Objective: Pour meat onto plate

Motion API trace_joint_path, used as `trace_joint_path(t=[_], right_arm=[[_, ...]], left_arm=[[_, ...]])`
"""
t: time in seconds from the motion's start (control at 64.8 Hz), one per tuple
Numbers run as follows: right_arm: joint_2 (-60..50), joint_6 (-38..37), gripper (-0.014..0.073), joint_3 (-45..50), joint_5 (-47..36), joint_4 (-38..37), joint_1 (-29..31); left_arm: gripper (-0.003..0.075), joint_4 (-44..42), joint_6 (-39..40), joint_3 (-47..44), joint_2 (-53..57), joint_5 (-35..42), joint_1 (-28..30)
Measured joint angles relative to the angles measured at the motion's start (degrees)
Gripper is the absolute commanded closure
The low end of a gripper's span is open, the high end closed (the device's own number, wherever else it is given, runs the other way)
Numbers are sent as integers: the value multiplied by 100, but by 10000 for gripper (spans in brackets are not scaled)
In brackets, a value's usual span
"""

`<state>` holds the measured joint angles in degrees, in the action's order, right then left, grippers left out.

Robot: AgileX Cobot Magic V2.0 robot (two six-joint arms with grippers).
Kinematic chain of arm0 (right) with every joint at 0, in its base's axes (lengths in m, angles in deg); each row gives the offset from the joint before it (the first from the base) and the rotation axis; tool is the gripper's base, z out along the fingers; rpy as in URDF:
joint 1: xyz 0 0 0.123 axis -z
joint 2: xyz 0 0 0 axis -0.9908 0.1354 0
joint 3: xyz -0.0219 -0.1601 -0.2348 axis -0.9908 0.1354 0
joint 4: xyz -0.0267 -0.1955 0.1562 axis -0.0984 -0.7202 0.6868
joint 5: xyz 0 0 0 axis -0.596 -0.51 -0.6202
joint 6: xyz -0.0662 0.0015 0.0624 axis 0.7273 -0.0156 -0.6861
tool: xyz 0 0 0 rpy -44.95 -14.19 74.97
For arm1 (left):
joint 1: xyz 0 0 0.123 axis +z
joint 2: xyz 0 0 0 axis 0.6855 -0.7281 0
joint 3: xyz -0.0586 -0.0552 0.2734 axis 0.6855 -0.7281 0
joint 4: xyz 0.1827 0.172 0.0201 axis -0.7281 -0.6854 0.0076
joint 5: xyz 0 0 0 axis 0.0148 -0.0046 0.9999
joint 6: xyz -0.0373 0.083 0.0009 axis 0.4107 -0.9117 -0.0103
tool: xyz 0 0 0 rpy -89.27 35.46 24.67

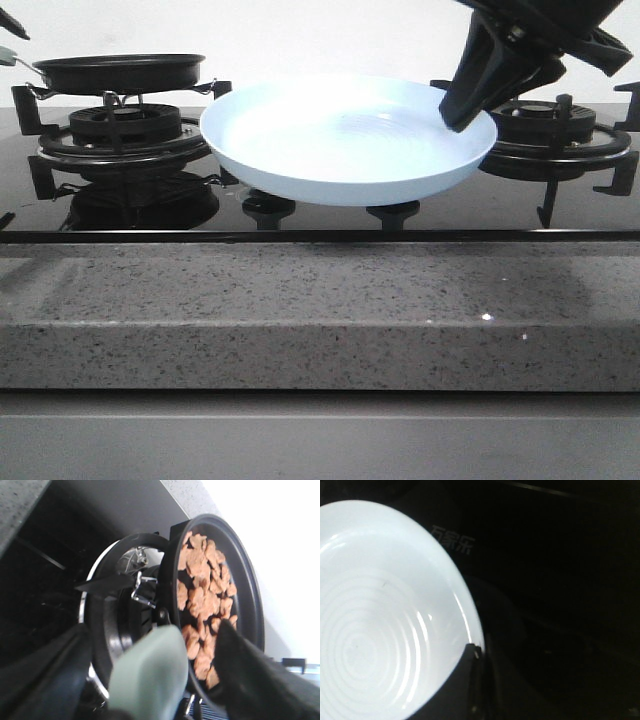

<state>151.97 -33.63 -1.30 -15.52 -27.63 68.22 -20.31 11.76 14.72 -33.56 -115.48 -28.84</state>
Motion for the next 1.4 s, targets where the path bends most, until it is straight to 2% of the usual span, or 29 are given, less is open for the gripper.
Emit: trace_joint_path(t=[0.278, 0.679, 0.926, 1.173, 1.404], right_arm=[[0, 12, 664, 0, 0, 0, 0], [0, 12, 664, 0, 0, 0, 0], [0, 12, 664, 0, 0, 0, 0], [0, 12, 664, 0, 0, 0, 0], [0, 12, 664, 0, 0, 0, 0]], left_arm=[[430, 709, -310, 12, -167, -120, 0], [741, 930, -378, 50, -167, -226, 0], [741, 880, -582, 50, 55, -384, 3], [741, 670, -799, -27, 839, -478, -73], [741, 670, -1157, -476, 1715, -319, -661]])
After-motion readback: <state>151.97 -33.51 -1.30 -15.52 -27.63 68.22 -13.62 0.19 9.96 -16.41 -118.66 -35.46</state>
